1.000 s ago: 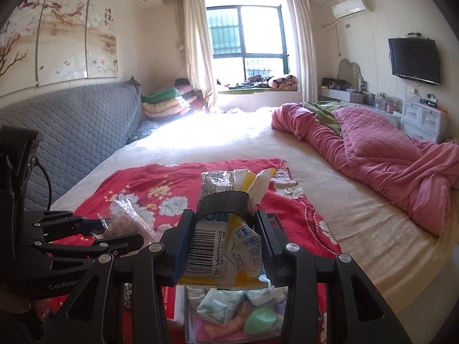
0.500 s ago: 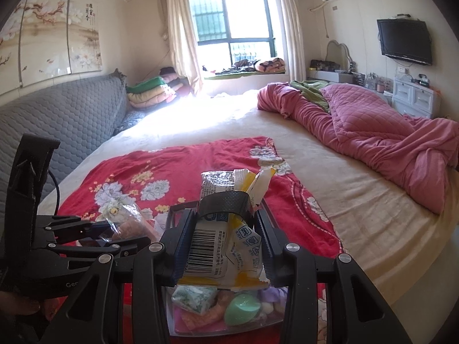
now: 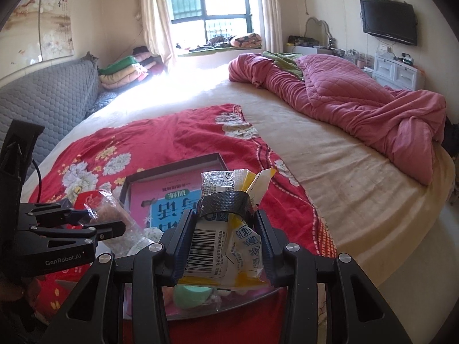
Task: Organize soft objects
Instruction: 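Lower both items into the tray and open both grippers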
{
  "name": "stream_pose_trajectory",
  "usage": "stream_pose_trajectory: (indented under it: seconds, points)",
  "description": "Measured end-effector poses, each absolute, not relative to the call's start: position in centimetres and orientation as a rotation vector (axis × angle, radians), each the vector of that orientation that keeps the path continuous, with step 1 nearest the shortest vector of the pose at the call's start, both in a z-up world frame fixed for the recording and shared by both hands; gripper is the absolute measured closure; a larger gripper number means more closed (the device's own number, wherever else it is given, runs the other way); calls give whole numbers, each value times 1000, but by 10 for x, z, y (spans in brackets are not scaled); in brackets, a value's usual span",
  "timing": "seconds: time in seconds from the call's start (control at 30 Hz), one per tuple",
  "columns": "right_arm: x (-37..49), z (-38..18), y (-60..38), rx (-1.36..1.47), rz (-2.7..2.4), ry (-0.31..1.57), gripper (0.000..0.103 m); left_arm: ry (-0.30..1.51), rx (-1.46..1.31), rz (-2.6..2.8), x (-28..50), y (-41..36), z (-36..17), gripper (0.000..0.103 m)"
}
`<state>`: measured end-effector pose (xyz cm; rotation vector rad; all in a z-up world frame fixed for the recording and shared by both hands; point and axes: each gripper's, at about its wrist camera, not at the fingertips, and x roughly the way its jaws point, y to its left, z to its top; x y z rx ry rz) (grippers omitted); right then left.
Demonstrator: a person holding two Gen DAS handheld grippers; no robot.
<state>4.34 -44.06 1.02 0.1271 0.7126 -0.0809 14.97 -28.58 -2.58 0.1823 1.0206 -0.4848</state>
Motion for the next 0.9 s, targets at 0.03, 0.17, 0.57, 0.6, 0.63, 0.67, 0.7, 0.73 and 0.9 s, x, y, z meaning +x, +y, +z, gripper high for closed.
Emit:
stream_pose_trajectory:
  seconds: [0.03,0.17,0.57,0.6,0.63,0.67,0.7,0.73,0.9]
  points:
    - [45,7,-441,127,-80,716,59,1023,182,-485,150,-286,-28,62]
    - [52,-6,-441,111,-78,751,59,1039,177,-483,155,-286,-35,62]
    - [72,-44,-436,106,-37,834,59,1053,200,-474,164,-290,-50,62]
    - [74,-46,-434,106,-28,842,59,1054,202,-473,165,-290,-52,62]
    - [76,-48,-431,100,-17,851,59,1057,200,-469,166,-289,-53,62]
    - [78,-51,-428,97,-11,858,59,1064,195,-468,167,-289,-54,62]
    - [79,-53,-425,96,-4,867,59,1066,191,-465,168,-288,-55,62]
    - [80,-55,-423,96,3,873,59,1068,186,-463,169,-287,-55,62]
    - [81,-57,-422,108,13,882,55,1079,157,-474,170,-284,-55,61]
